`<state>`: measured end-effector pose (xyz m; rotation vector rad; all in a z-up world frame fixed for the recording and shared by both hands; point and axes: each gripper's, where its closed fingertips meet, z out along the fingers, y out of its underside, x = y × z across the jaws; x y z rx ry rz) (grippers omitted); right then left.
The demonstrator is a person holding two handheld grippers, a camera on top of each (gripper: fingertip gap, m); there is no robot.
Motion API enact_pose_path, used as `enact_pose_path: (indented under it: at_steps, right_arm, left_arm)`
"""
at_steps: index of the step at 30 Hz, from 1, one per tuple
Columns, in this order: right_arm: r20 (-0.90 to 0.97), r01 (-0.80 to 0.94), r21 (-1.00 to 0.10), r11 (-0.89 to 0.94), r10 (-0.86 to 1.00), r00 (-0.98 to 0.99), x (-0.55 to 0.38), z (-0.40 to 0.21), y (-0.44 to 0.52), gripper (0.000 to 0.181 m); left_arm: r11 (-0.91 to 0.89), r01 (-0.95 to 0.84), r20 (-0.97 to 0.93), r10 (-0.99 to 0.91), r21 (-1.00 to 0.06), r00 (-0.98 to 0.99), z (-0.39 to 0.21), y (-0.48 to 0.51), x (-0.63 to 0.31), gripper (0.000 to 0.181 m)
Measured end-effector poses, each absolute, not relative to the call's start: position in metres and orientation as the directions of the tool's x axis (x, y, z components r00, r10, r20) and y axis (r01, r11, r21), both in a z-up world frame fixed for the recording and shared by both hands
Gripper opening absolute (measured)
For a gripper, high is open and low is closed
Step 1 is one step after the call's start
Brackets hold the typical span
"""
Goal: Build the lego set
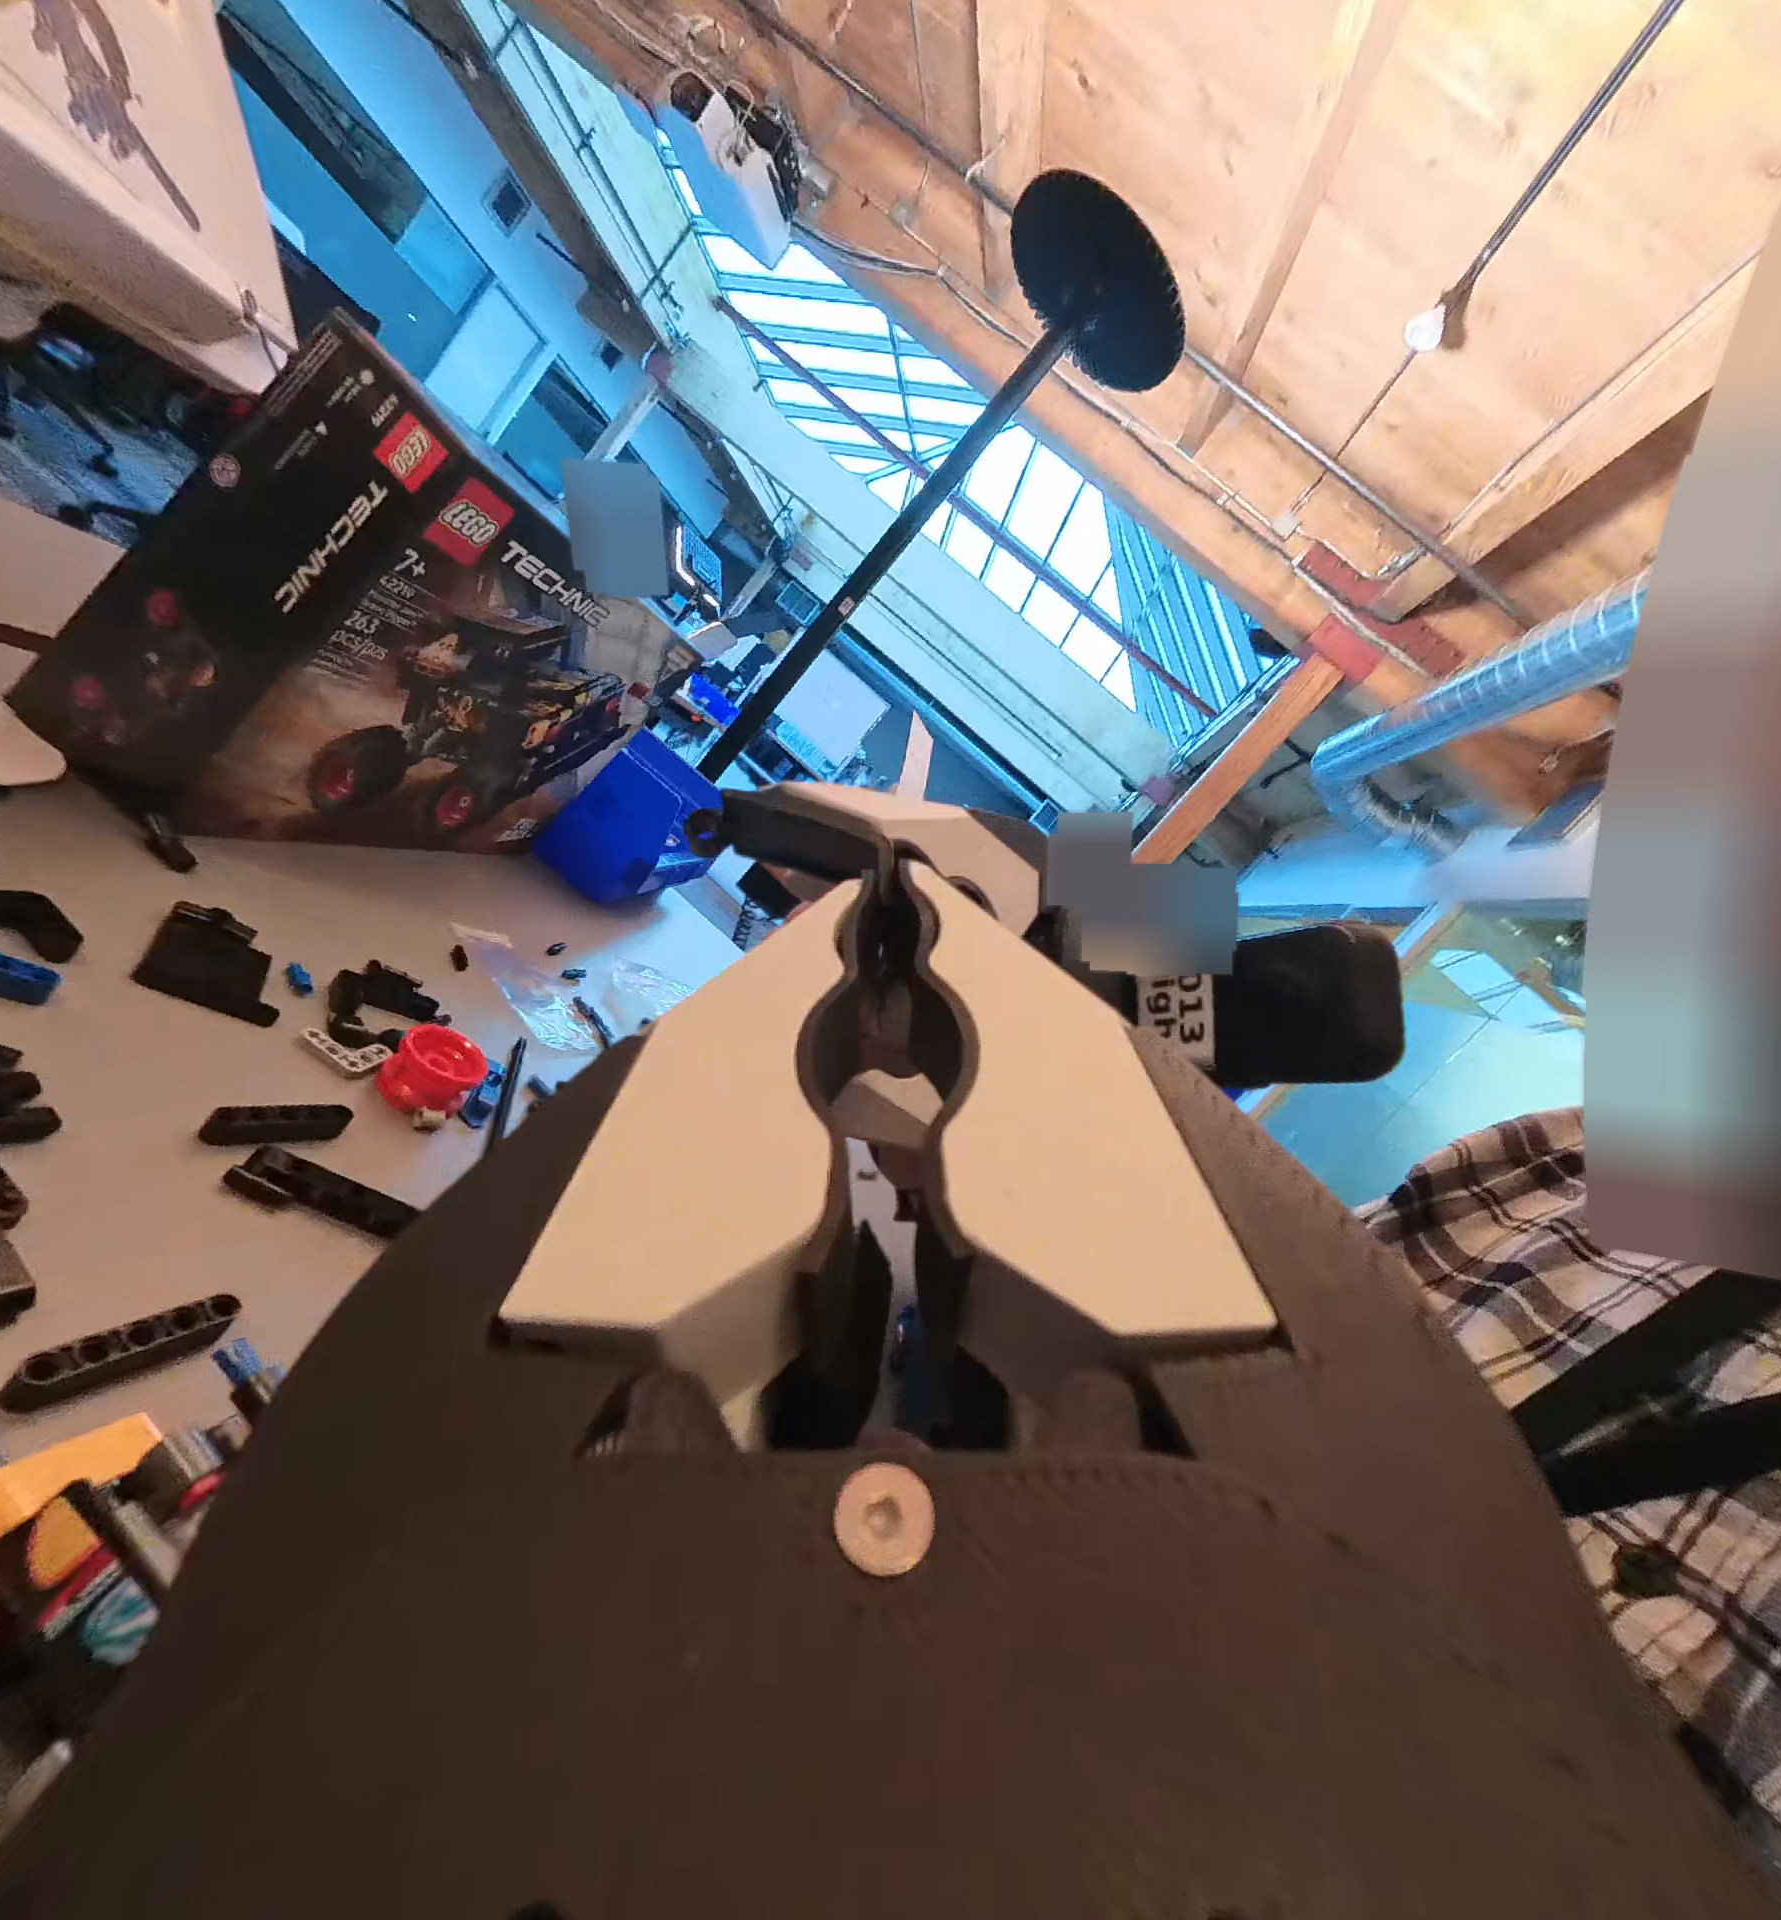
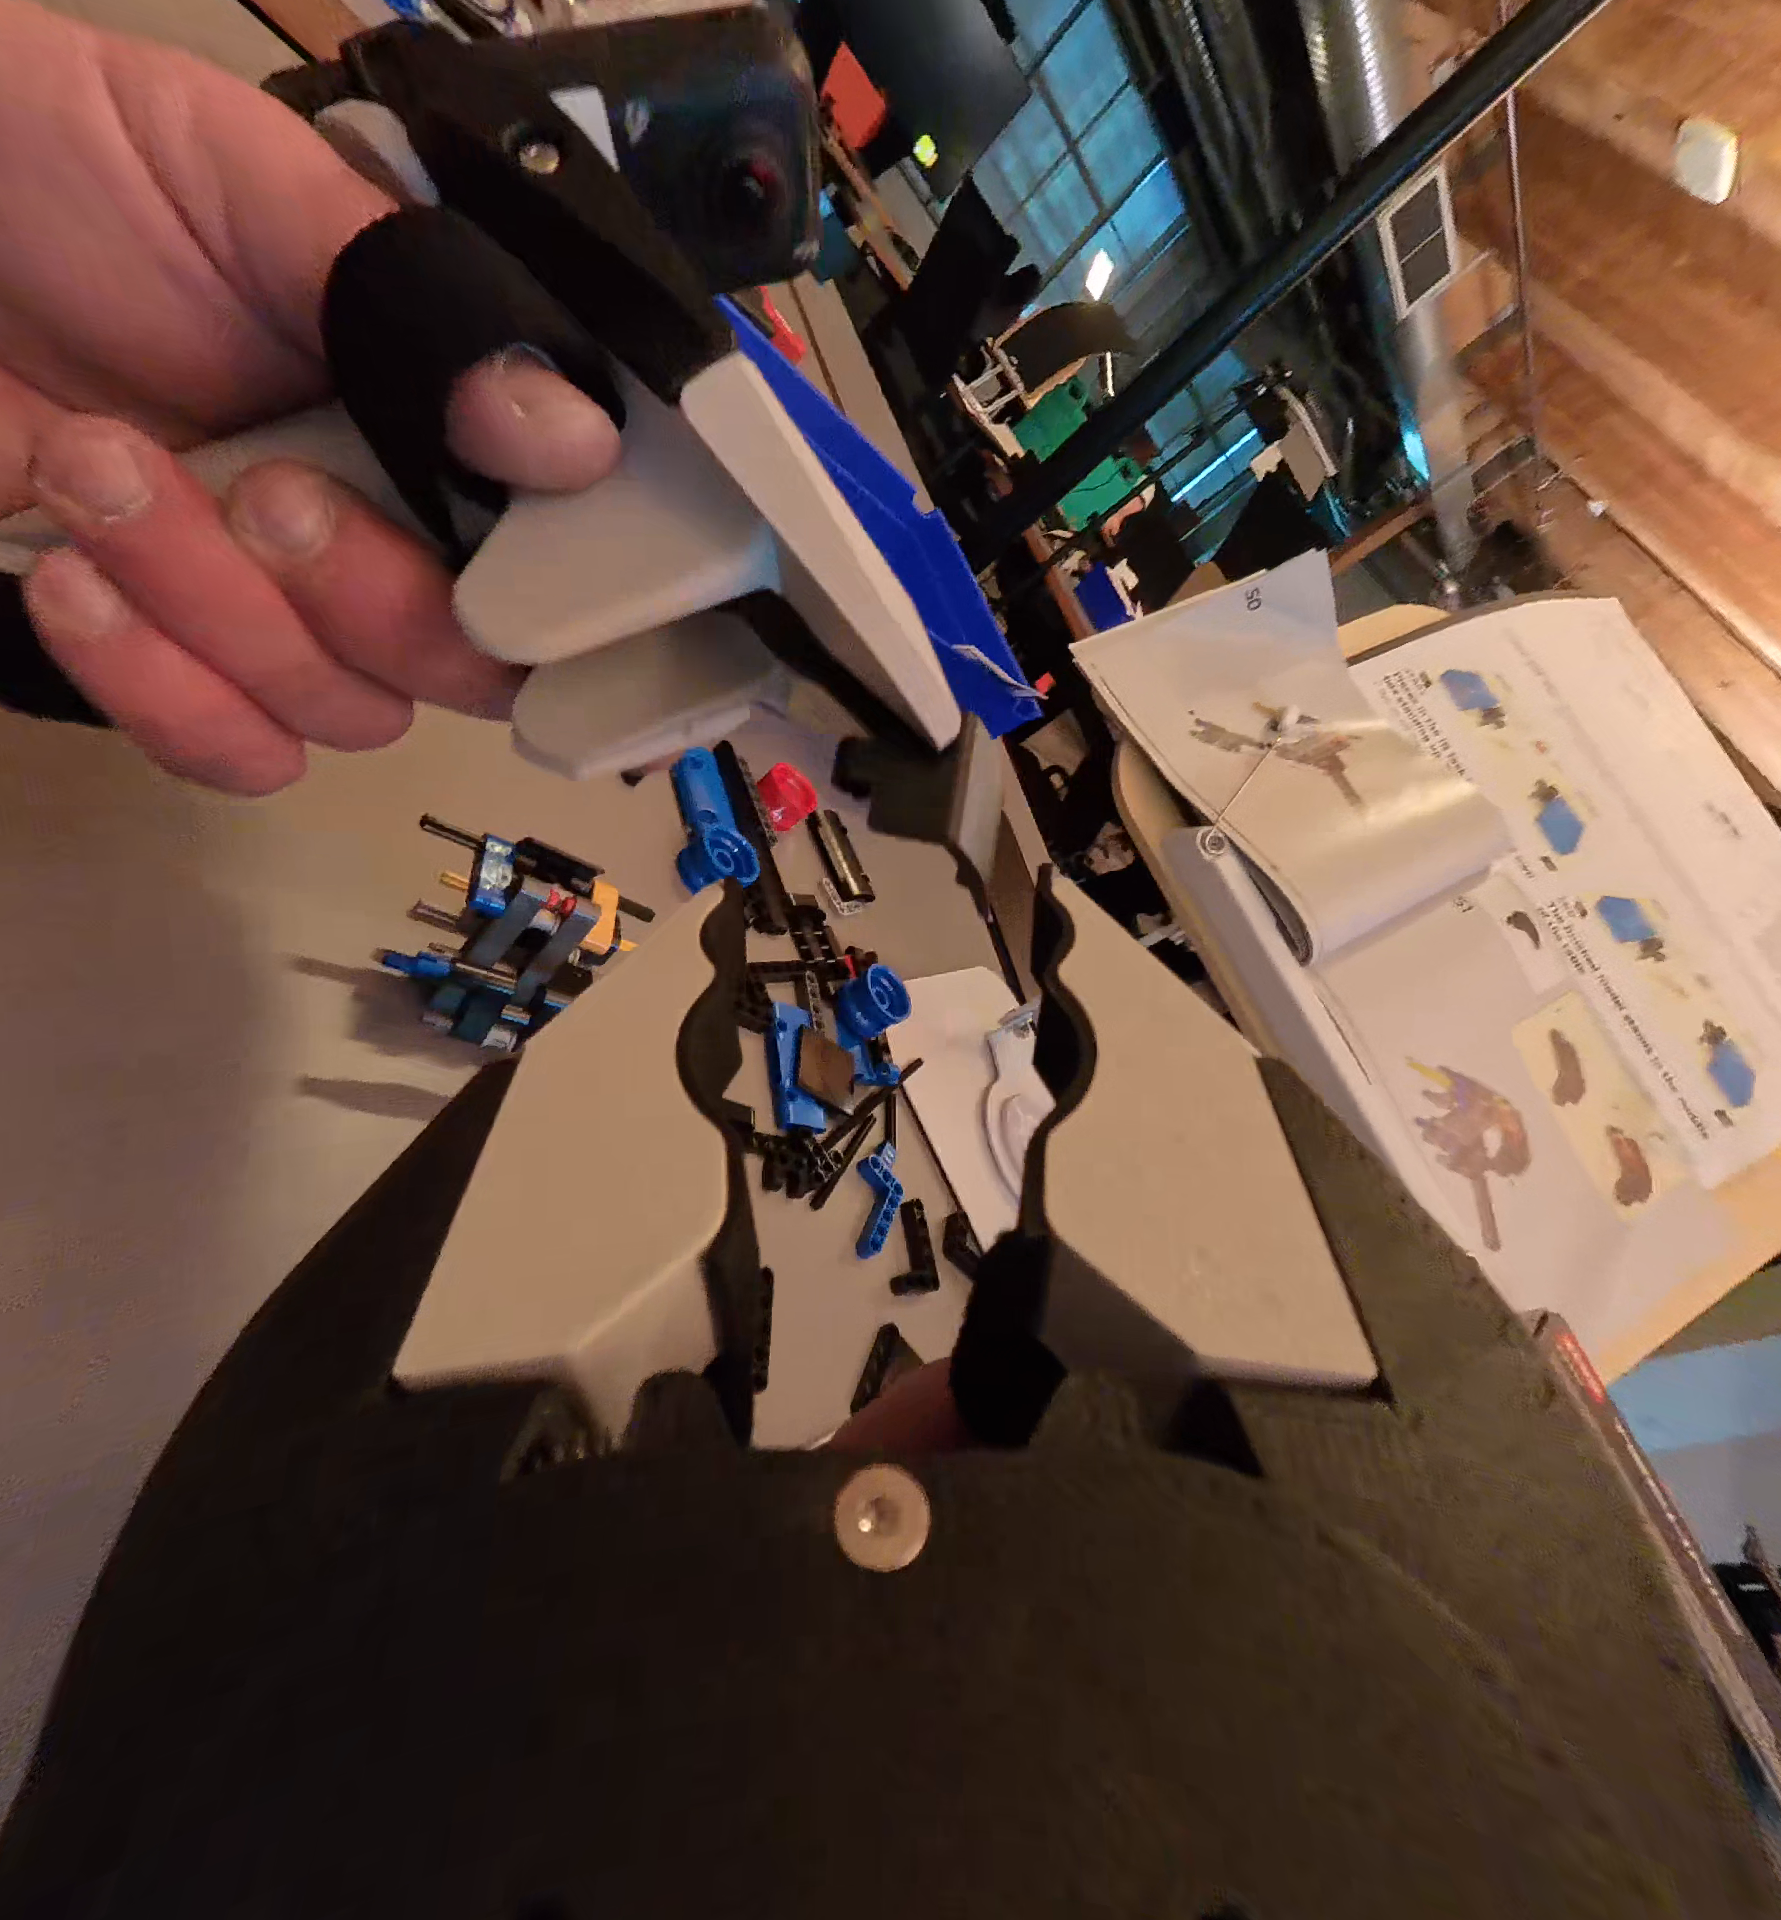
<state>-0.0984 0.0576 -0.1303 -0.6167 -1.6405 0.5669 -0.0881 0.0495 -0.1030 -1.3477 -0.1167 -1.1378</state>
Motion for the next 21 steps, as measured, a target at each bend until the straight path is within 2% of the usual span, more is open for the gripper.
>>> enact_pose_path:
  at_steps: [3, 6, 8, 11, 13, 21]
  right_arm:
    - [0.611, 0.068, -0.775, 0.629, 0.772, -0.174, -0.100, -0.130, 0.050, 0.054]
    - [0.401, 0.041, -0.904, 0.425, 0.877, -0.266, -0.095, -0.125, 0.047, 0.058]
    - [0.274, 0.054, -0.950, 0.307, 0.904, -0.329, -0.092, -0.125, 0.048, 0.060]
    - [0.253, 0.029, -0.958, 0.284, 0.891, -0.377, -0.088, -0.126, 0.045, 0.052]
    - [0.251, 0.014, -0.960, 0.280, 0.882, -0.399, -0.086, -0.124, 0.039, 0.045]
    - [0.341, -0.011, -0.933, 0.359, 0.875, -0.343, -0.088, -0.120, 0.041, 0.043]
  left_arm:
    - [-0.173, 0.665, 0.626, -0.566, -0.726, 0.536, -0.109, 0.050, -0.083, 0.000]
    - [-0.114, 0.563, 0.518, -0.570, -0.819, 0.638, -0.108, 0.047, -0.076, 0.000]
    - [-0.068, 0.454, 0.405, -0.585, -0.888, 0.703, -0.106, 0.042, -0.066, 0.000]
    - [-0.012, 0.335, 0.277, -0.592, -0.942, 0.757, -0.104, 0.039, -0.056, 0.000]
    - [0.002, 0.328, 0.257, -0.617, -0.945, 0.744, -0.102, 0.036, -0.054, 0.000]
    - [0.022, 0.290, 0.214, -0.620, -0.957, 0.755, -0.101, 0.035, -0.058, 0.004]
